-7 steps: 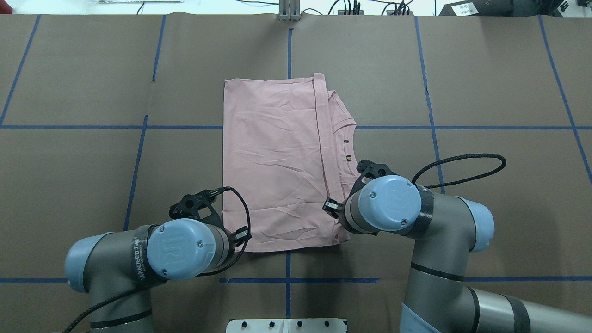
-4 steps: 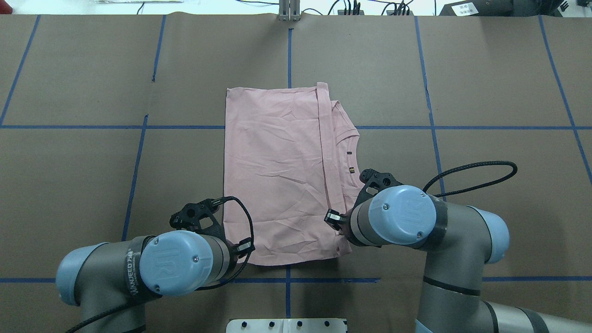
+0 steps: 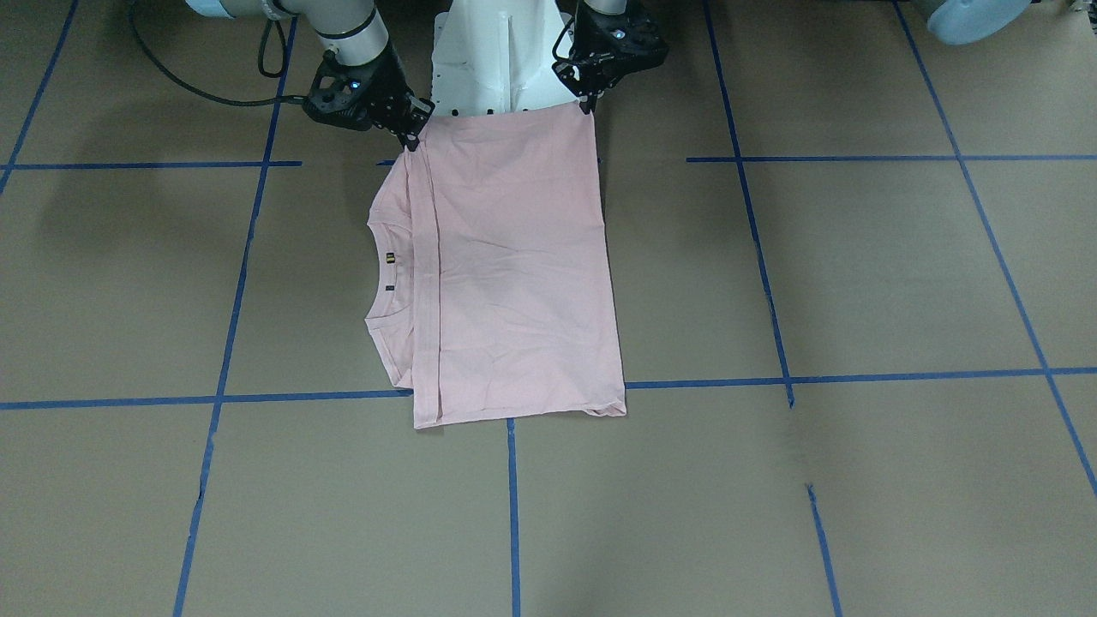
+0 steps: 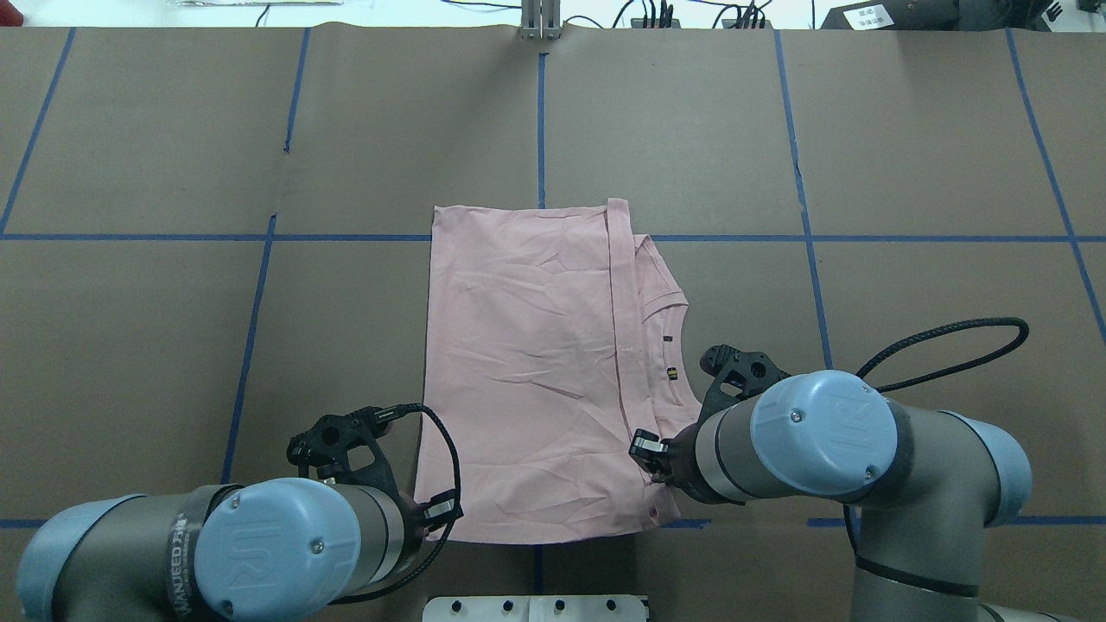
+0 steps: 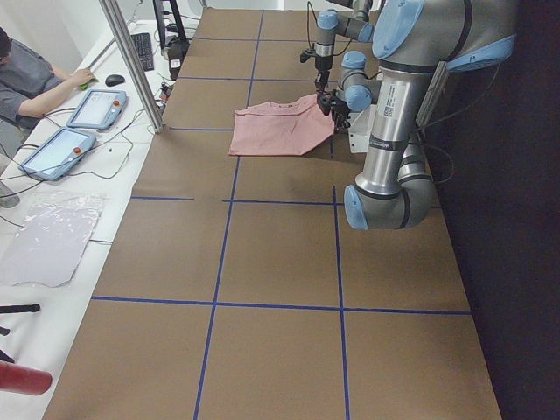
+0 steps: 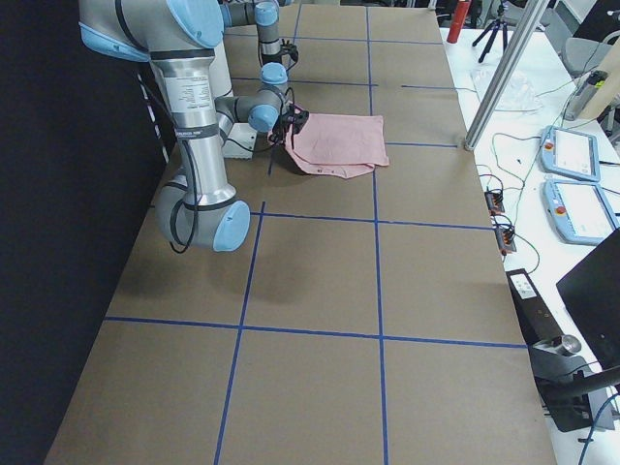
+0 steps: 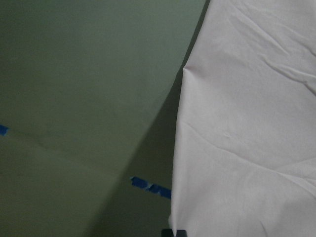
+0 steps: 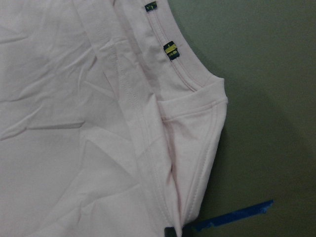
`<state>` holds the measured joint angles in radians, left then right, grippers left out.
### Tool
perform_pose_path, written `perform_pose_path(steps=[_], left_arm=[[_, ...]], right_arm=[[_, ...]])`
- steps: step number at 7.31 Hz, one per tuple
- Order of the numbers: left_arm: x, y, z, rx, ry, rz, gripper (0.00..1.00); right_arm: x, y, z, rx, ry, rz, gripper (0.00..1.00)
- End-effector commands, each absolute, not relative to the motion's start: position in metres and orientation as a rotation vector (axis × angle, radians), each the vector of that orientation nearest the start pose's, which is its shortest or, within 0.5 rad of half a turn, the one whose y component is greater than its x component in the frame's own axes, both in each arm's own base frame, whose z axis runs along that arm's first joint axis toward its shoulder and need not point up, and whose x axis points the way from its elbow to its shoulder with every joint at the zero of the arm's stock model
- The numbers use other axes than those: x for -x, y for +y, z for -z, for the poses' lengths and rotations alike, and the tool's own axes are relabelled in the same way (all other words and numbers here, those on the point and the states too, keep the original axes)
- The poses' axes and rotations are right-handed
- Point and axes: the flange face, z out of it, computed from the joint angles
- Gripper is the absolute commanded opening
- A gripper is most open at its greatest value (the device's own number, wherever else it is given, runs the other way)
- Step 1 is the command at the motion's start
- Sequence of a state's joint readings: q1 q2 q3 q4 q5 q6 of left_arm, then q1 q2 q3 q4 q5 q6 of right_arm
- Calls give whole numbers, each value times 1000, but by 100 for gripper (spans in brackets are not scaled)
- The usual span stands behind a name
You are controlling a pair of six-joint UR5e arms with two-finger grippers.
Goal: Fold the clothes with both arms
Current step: 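Grasp both near corners of the shirt with the left and right grippers, then lift the near edge with both grippers and fold it away from the robot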
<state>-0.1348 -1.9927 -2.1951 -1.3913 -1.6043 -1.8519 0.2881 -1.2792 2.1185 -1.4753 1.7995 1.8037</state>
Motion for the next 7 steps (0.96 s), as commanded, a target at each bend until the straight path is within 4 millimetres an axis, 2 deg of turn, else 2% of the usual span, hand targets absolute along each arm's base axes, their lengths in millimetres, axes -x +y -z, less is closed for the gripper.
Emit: perform_pose_path(steps=[1,2,3,4,6,7], left_arm=[[-480,-218,-196,41,875,337,0],[-467,-252,-193,-2,897,374,0],[-463,-292,-196,-47,931,415,0],[-472,-323,-216,-73,919,452,0],[-499,-337,-240,-74,933,464,0],[-500,-339,-239,-76,946,467,0]], right_arm=[[473,-270,-251,165,-955,-389,0],[479,-293,-241,145,-967,-419,0],[486,-317,-239,130,-959,-451,0],[486,-333,-244,120,-945,-479,0],[485,-353,-259,107,-911,-510,0],[490,-359,-264,103,-919,-515,0]])
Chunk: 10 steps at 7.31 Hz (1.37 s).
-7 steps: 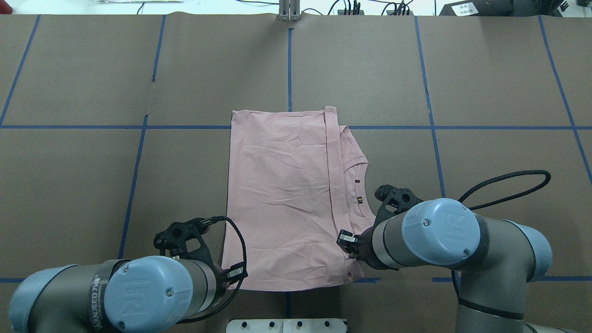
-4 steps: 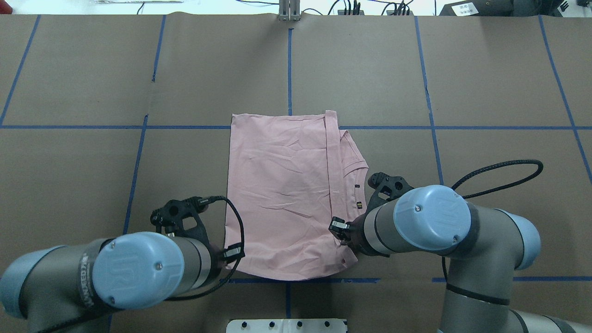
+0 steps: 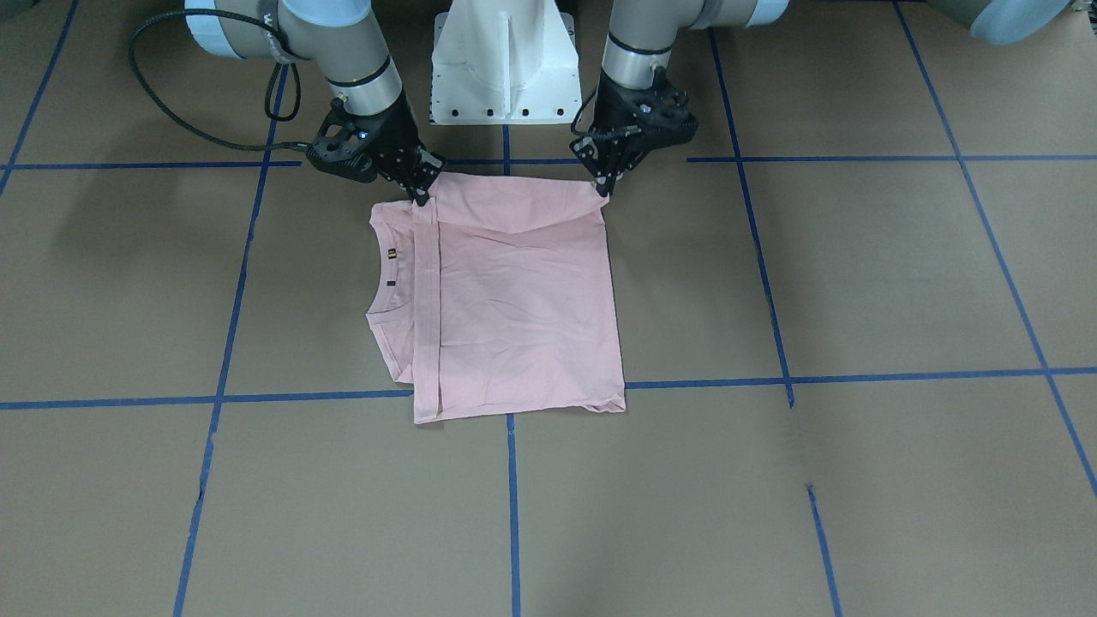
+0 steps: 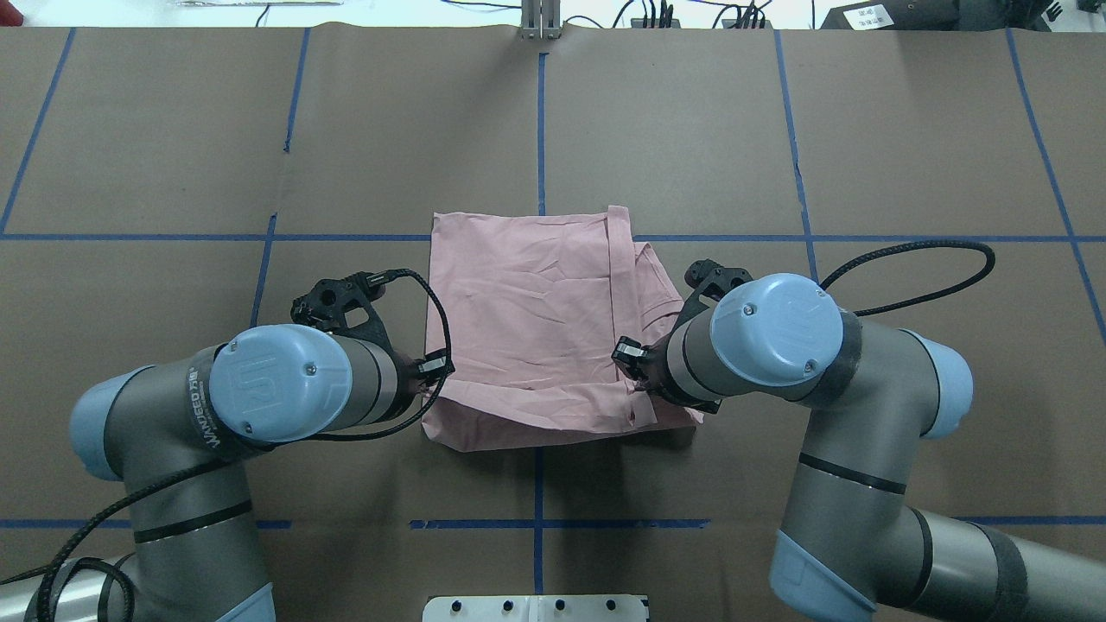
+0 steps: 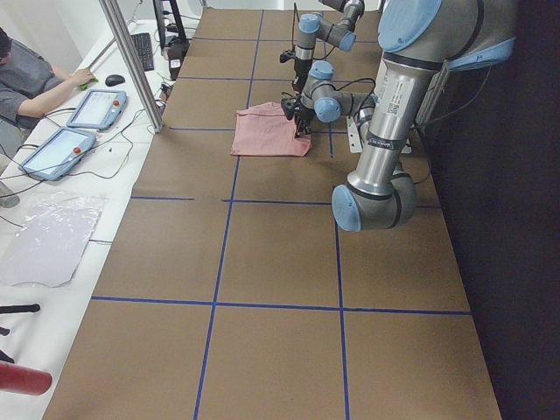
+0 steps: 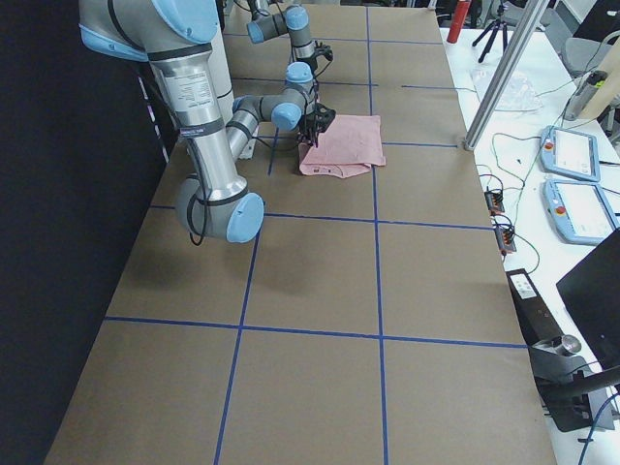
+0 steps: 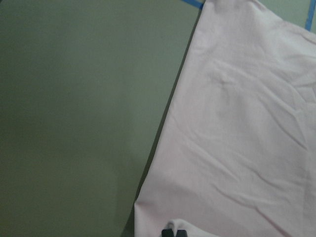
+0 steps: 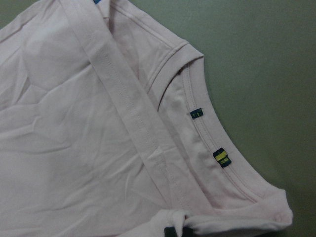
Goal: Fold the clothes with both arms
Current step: 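Lift the near edge with both grippers and fold it away from the robot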
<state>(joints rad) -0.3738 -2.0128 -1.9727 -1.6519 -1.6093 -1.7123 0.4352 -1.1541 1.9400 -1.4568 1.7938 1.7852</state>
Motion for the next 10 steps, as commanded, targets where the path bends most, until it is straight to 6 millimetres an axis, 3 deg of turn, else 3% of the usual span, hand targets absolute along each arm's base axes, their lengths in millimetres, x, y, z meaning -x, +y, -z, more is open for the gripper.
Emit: perform_pose_path(steps=[1,2,3,4,5,6,7,8,9,10], left_arm=[[-496,-346,-233,-84,956,479,0],[-488,-360,-228,-99,964,499,0],[-489,-384,-227,-114,951,533,0],[-497,-428,-231,-142,939,584,0],[-499,-473,-248,-179,968,627,0],[-506,-517,-263,-225,983,636,9],[-507,-562,-265,-263,965,648,38],[-496,-588,-276,-312,916,604,99],[-486,-599,-281,-326,912,610,100],[-486,-599,-280,-330,925,606,100]], right_arm=[[494,-365,-268,94,-954,-515,0],[496,-381,-274,83,-956,-533,0],[494,-412,-269,63,-957,-574,0],[502,-452,-260,43,-943,-621,0],[513,-500,-266,31,-907,-675,0],[522,-550,-273,4,-935,-720,0],[522,-597,-290,-22,-950,-757,69],[510,-630,-290,-63,-953,-758,100],[489,-653,-289,-89,-946,-770,100],[480,-665,-302,-86,-922,-792,100]])
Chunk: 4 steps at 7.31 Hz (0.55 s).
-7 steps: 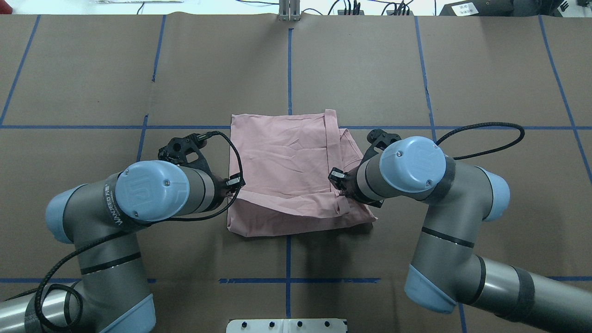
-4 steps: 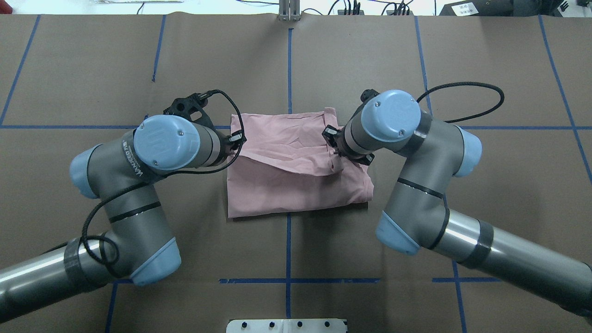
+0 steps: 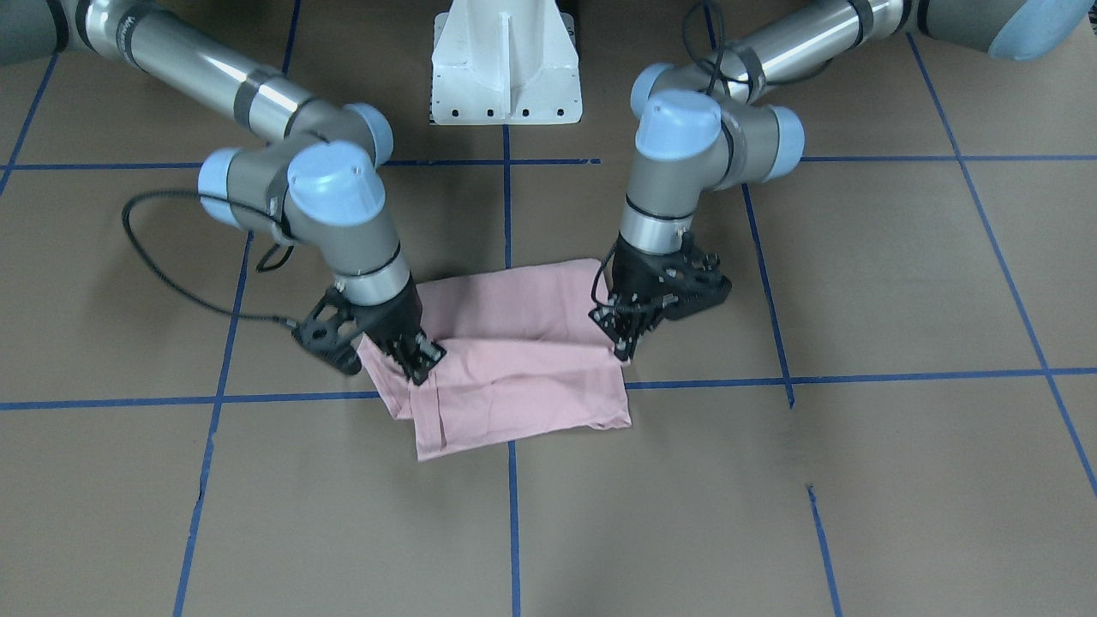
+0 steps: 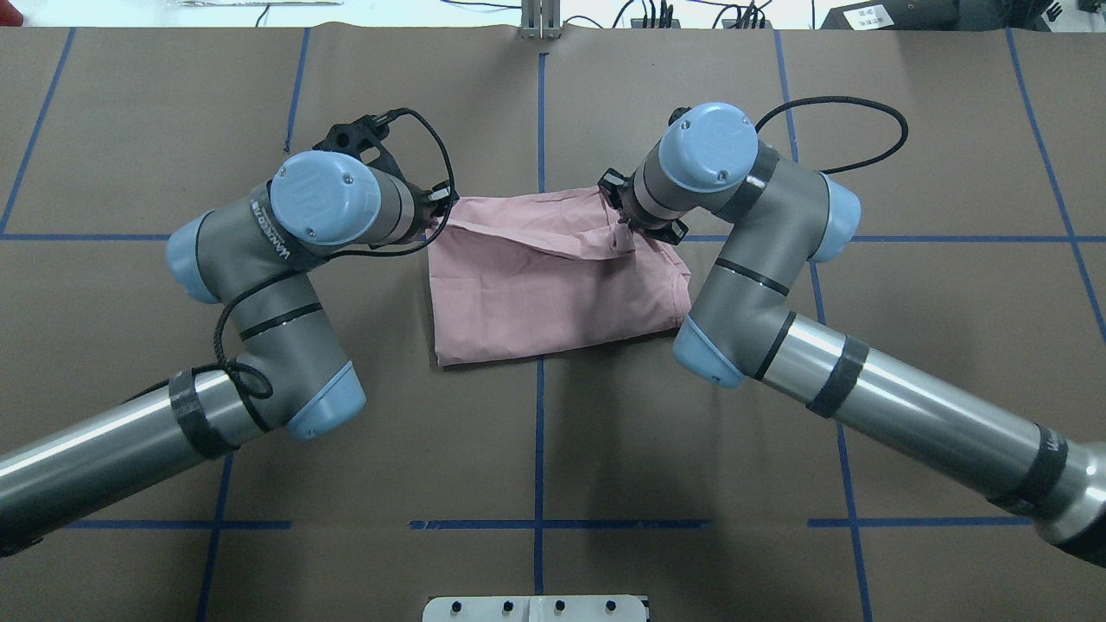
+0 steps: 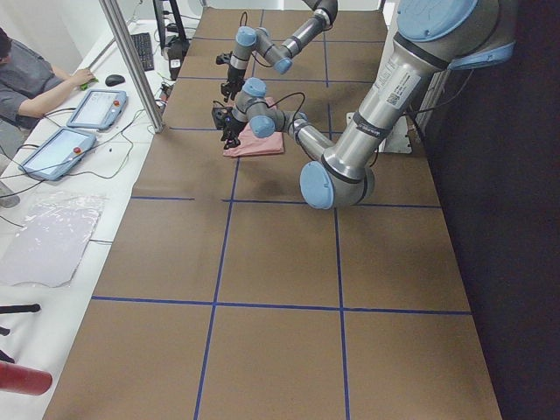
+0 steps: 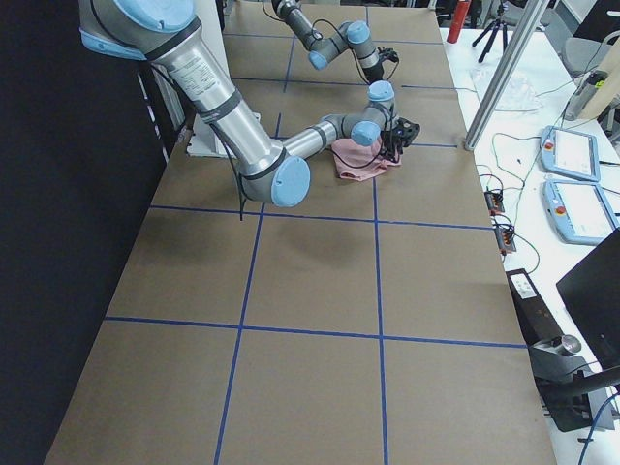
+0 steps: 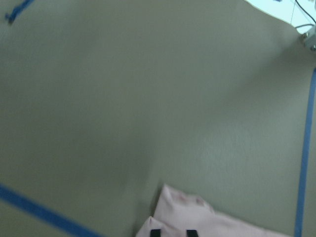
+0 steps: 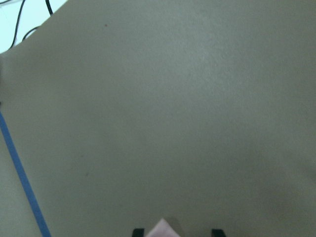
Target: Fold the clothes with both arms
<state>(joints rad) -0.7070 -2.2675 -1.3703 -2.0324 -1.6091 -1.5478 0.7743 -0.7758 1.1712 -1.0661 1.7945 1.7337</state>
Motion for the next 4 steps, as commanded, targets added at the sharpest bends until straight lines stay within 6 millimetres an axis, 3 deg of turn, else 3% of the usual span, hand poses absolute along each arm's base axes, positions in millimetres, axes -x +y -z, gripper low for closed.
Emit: perform_pose_path(steps=[1,2,3,4], left_arm=[[-485,-599,-282,-329,924,605,100],[-475,-606,-282,-357,913,572,100],[-452,-621,-284,-398,892,532,100],[-414,-636,-296,-388,885,458,100]], right_arm=[[465,-677,-305,-96,-917,-799,100],[438,-692,-310,-121,-907,-733,100],[393,-713,-326,-141,-886,-639,100],[338,-724,-360,-132,-863,-536,100]])
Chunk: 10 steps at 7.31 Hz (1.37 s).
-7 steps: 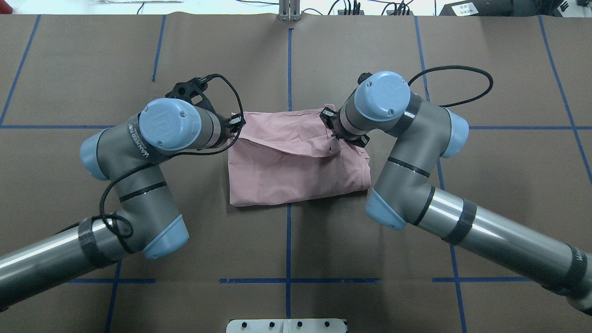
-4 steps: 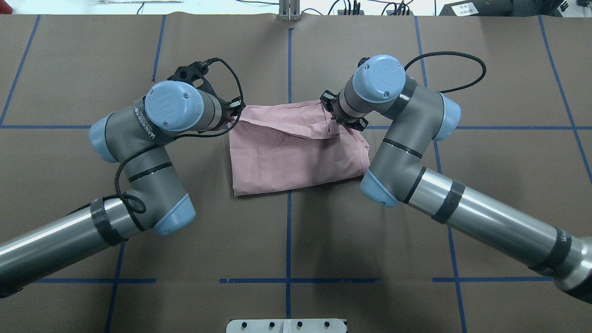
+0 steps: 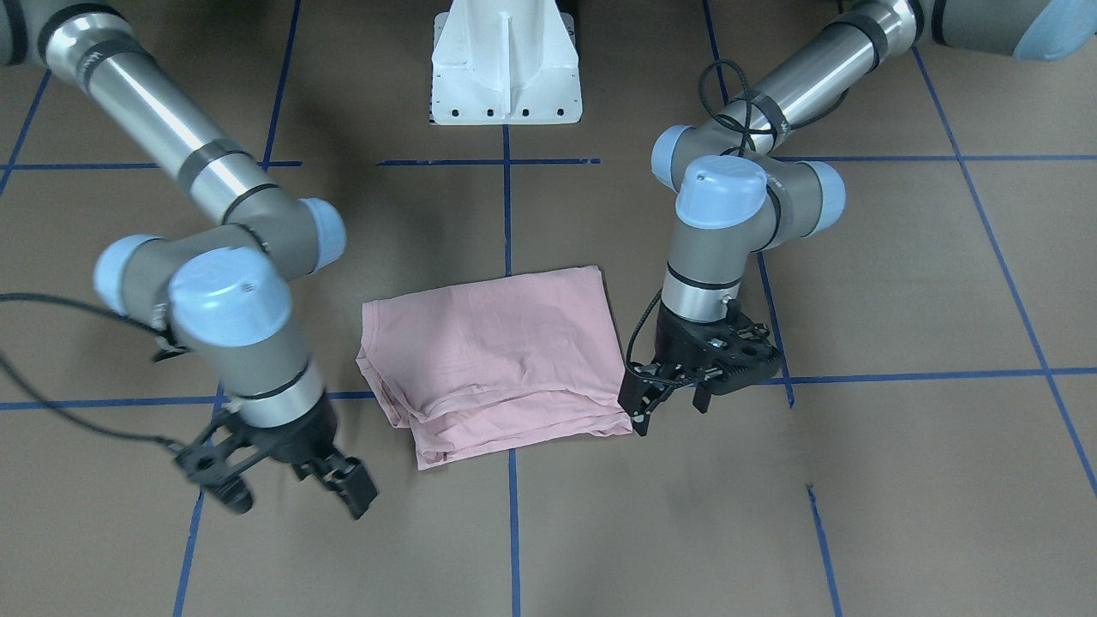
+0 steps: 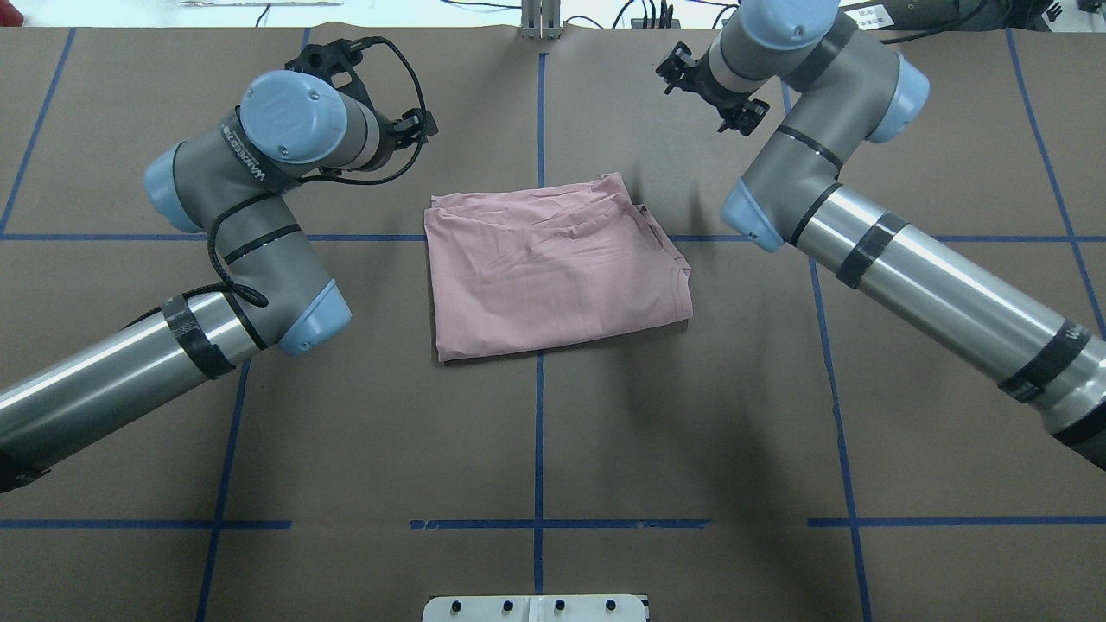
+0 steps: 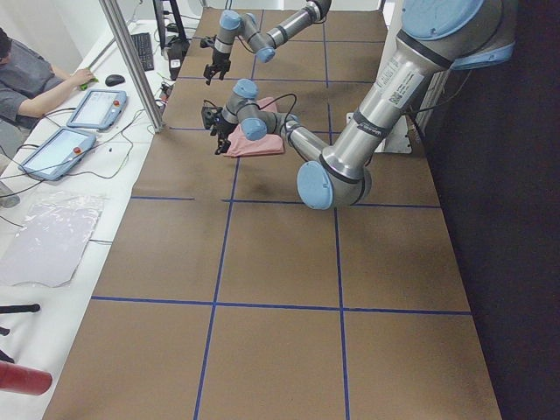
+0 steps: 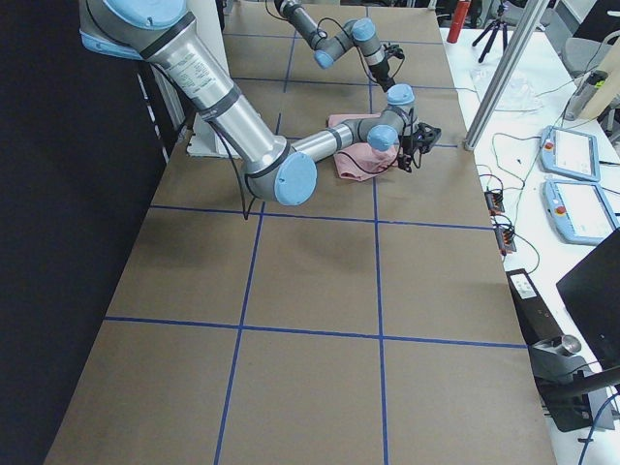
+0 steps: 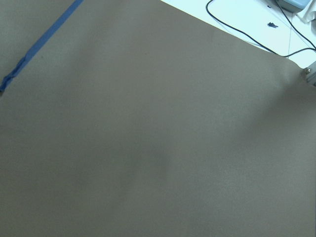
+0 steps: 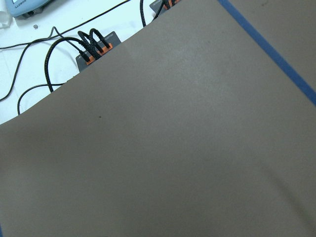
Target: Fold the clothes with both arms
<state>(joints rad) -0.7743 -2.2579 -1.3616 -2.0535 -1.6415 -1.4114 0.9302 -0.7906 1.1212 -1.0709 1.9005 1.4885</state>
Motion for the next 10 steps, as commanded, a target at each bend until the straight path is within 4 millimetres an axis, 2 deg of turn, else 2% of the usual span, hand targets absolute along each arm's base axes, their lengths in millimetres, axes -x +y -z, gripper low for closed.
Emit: perform_pose_path(steps=[1,2,3,4,5,6,7,8,9,10], left_arm=[[-359,-641,-314,-397,884,394,100],[-295,-647,-321,-459,864,308,100],[-235,-645,-350,-464,822,239,100],[-190,-644,-369,-471,759,165,100],[-152,-643,-392,-470,674,63,100],[-107,-637,-425,-460,658,-53,100],[-60,-624,-453,-445,704,-131,100],[-20,-609,-475,-444,734,-166,100],[-5,-597,-497,-457,708,-242,100],[2,-577,-535,-437,679,-319,100]], right_arm=[[263,-712,-406,-208,-827,-417,100],[200,-702,-455,-248,-782,-273,100],[141,-700,-488,-230,-748,-190,100],[97,-691,-518,-222,-694,-98,100],[62,-670,-554,-193,-645,-18,100],[14,-651,-579,-172,-663,31,100],[-29,-628,-598,-135,-758,44,100],[-53,-611,-601,-123,-809,44,100],[-55,-582,-592,-89,-811,36,100],[-59,-554,-596,-70,-808,28,100]])
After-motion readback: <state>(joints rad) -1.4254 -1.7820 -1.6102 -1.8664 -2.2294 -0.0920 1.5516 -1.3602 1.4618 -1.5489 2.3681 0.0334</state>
